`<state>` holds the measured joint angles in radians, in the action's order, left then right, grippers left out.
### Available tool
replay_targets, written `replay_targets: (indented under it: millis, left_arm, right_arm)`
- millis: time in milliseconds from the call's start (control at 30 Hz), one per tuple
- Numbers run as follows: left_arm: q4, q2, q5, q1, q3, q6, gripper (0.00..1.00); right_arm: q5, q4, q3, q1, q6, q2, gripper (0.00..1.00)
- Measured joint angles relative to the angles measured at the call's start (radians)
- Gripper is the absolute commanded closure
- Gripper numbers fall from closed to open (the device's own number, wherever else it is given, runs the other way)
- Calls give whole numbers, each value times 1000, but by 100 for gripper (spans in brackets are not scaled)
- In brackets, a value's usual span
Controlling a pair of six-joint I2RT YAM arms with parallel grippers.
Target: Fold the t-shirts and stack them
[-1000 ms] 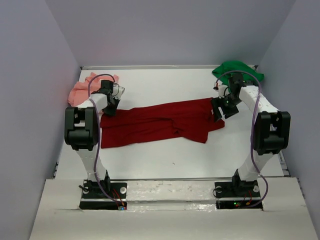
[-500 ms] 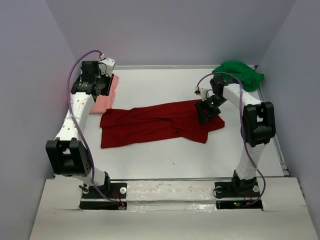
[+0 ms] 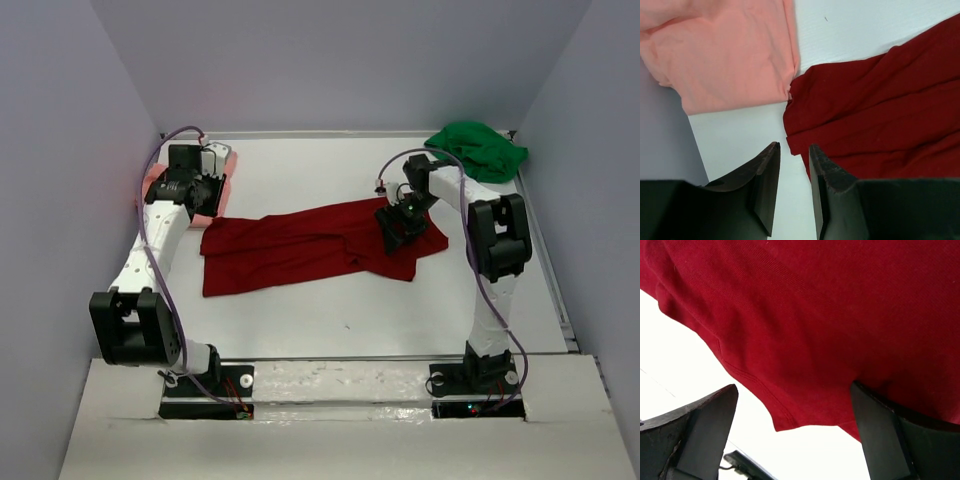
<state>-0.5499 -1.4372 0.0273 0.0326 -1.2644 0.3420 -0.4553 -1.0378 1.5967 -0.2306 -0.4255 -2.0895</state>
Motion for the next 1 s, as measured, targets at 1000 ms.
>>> replay_targets:
  millis: [1000]
  left_arm:
    - [-50, 266, -171, -2, 89, -13, 45]
  right_arm:
    - [99, 154, 869, 1, 138, -497, 0]
